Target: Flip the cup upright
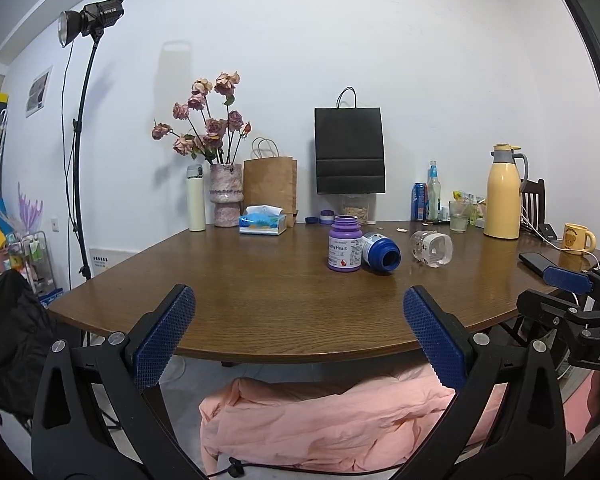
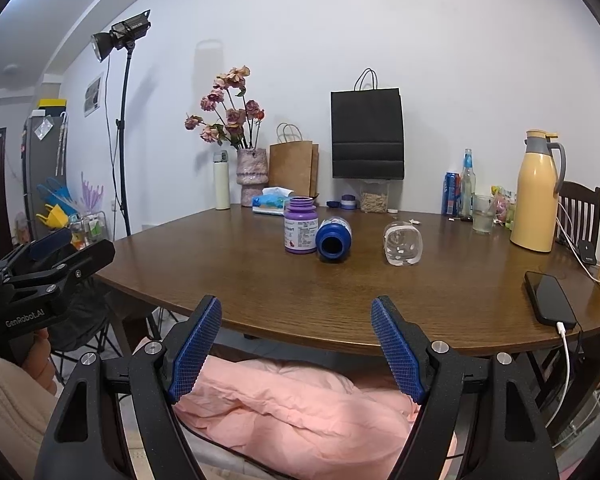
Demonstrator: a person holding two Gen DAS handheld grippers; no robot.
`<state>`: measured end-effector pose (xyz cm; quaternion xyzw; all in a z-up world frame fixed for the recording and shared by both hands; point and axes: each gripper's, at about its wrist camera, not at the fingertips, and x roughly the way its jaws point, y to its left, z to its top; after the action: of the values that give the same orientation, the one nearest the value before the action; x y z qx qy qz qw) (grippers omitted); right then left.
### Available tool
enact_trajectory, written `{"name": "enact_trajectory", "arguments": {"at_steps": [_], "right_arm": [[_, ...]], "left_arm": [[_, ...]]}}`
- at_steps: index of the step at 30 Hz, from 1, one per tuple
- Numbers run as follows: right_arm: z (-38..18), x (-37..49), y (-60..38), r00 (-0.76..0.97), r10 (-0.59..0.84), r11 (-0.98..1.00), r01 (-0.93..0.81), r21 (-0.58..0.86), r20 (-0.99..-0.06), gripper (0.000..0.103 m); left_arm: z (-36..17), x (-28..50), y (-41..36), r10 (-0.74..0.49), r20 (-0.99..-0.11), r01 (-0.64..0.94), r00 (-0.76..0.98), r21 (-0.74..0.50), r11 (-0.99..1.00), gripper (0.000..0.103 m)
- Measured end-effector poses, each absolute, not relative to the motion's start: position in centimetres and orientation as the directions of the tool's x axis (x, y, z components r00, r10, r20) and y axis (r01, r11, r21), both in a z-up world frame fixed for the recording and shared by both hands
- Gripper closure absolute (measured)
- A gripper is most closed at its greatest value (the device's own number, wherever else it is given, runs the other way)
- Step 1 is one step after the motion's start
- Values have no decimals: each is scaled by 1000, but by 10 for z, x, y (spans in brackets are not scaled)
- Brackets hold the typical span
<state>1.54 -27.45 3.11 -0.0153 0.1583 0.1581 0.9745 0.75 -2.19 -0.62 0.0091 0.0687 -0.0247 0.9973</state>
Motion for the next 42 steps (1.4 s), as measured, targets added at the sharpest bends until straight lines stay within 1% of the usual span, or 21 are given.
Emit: {"name": "enact_trajectory", "arguments": {"at_steps": [42], "right_arm": [[32, 16, -275, 899, 302, 949, -314, 15, -317, 21]], "left_arm": [[-4, 4, -16, -43, -136, 46, 990, 18, 999, 0]]}}
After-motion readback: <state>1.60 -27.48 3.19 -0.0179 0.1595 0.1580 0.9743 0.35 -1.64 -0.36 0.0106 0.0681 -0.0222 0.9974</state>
